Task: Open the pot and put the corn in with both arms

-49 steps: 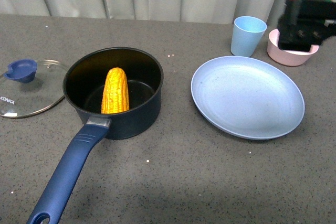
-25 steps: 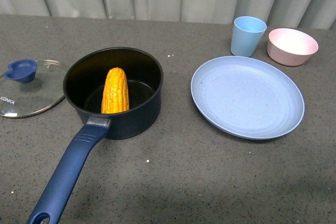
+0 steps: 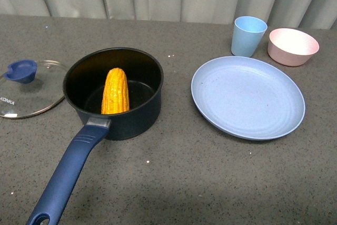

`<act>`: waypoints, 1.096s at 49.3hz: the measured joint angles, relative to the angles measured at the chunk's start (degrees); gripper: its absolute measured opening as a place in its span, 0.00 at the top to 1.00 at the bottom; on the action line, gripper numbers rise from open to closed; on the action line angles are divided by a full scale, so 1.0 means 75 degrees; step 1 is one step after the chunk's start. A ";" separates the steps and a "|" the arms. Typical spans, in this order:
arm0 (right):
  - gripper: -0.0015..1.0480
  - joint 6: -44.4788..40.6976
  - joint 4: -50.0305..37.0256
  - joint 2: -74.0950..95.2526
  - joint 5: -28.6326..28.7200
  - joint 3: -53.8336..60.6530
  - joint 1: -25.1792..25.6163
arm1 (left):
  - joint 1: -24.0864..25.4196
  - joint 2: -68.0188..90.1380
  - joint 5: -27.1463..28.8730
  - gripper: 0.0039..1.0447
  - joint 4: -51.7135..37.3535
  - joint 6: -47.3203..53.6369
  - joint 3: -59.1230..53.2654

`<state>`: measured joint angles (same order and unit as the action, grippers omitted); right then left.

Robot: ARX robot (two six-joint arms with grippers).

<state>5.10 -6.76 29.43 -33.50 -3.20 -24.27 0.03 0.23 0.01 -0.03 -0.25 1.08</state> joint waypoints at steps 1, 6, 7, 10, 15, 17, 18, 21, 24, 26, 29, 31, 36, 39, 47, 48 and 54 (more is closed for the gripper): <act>0.09 -0.0047 -0.0009 -0.0154 -0.0050 0.0026 -0.0050 | 0.0000 0.0000 0.0000 0.06 0.0000 -0.0003 0.0000; 0.09 -0.0178 -0.0082 -0.0557 -0.0102 0.0119 -0.0137 | 0.0000 0.0000 0.0000 0.06 0.0000 -0.0003 0.0000; 0.09 -0.0216 -0.0099 -0.0644 -0.0108 0.0134 -0.0149 | 0.0000 0.0000 0.0000 0.06 0.0000 -0.0003 0.0000; 0.09 -0.0289 -0.0181 -0.0796 -0.0134 0.0166 -0.0149 | 0.0000 0.0000 0.0000 0.06 0.0000 -0.0003 0.0000; 0.09 -0.0367 -0.0192 -0.0868 -0.0119 0.0189 -0.0149 | 0.0000 0.0000 0.0000 0.06 0.0000 -0.0003 0.0000; 0.09 -0.0385 -0.0192 -0.0877 -0.0117 0.0216 -0.0149 | 0.0000 0.0000 0.0000 0.06 0.0000 -0.0003 0.0000; 0.09 -0.0402 -0.0192 -0.0877 -0.0105 0.0230 -0.0149 | 0.0000 0.0000 0.0000 0.06 0.0000 0.0000 0.0000; 0.09 -0.0428 -0.0192 -0.0880 -0.0093 0.0251 -0.0149 | 0.0000 0.0000 0.0000 0.06 0.0000 -0.0003 0.0000; 0.12 -0.0498 -0.0621 -0.0979 0.0332 0.0396 -0.0041 | 0.0000 0.0000 0.0000 0.06 0.0000 -0.0003 0.0000; 0.17 -0.0557 -0.1075 -0.1067 0.0909 0.0420 0.0149 | -0.0003 0.0000 0.0009 0.06 0.0000 -0.0003 0.0000; 0.25 -0.0580 -0.1641 -0.1396 0.1635 0.0431 0.0440 | -0.0003 -0.0003 -0.0003 0.06 0.0000 0.0003 0.0000; 0.34 -0.0609 -0.1373 -0.1824 0.2037 0.0396 0.0711 | -0.0003 -0.0003 0.0000 0.06 0.0000 0.0000 0.0000; 0.51 -0.0635 -0.0831 -0.2203 0.2498 0.0396 0.1198 | -0.0003 -0.0006 0.0003 0.06 0.0000 0.0000 0.0000; 0.59 -0.0638 -0.0466 -0.2530 0.2602 0.0391 0.1317 | -0.0003 -0.0006 0.0003 0.06 0.0000 0.0000 0.0000; 0.83 -0.0653 0.0699 -0.3707 0.3066 0.0391 0.1719 | -0.0003 -0.0006 0.0003 0.06 0.0000 0.0000 0.0000; 0.86 -0.0653 0.0723 -0.3745 0.3115 0.0391 0.1786 | -0.0003 -0.0006 0.0003 0.06 0.0000 0.0003 0.0000; 0.99 -0.0673 0.0866 -0.3850 0.3841 0.0391 0.2390 | -0.0006 -0.0006 0.0006 0.06 0.0000 0.0000 0.0000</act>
<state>0.05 -0.27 0.56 -4.69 -0.27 -6.35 -0.01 0.19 0.05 -0.03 -0.25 1.08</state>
